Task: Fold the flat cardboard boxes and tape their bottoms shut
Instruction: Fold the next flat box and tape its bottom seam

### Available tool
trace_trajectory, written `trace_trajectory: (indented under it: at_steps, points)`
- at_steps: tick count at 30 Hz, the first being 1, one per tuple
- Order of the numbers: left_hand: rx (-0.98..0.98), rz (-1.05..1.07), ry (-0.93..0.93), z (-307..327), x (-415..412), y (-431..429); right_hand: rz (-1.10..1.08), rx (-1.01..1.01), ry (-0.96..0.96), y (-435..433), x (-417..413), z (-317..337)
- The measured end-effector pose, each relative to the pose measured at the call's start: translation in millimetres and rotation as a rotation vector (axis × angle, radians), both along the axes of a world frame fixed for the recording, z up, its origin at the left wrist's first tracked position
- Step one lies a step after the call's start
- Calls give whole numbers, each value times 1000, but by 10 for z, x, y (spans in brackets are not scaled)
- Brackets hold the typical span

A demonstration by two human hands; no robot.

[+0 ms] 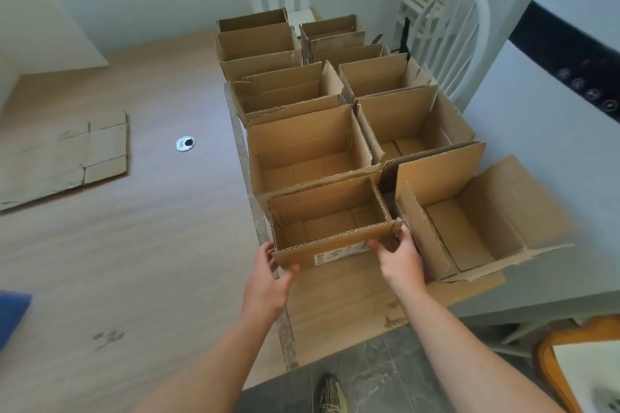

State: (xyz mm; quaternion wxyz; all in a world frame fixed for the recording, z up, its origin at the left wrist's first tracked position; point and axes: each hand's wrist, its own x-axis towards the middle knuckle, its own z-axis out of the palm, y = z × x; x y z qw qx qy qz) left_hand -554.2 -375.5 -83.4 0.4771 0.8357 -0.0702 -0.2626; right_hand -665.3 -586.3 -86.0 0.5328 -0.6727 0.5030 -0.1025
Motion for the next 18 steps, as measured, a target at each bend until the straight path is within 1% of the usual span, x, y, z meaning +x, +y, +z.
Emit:
trace_trajectory:
  at_steps: [3,6,9,13,15,16,18]
  points:
    - [15,-10,-18,48,2,-9,-57,-43,45,34,30,78]
    - [55,-77,-43,98,26,45,-119,-52,55,110,-6,166]
    - [98,-119,-63,154,29,156,-51,-63,85,253,-131,219]
    - [126,-124,-83,179,-11,370,14,-71,109,352,-303,260]
    - [140,-124,-100,207,-31,490,87,-93,114,400,-337,307]
    - [149,-129,-111,232,-31,554,168,-117,98,453,-338,340]
    - [176,-149,-135,302,0,708,403,-158,55,630,-284,413]
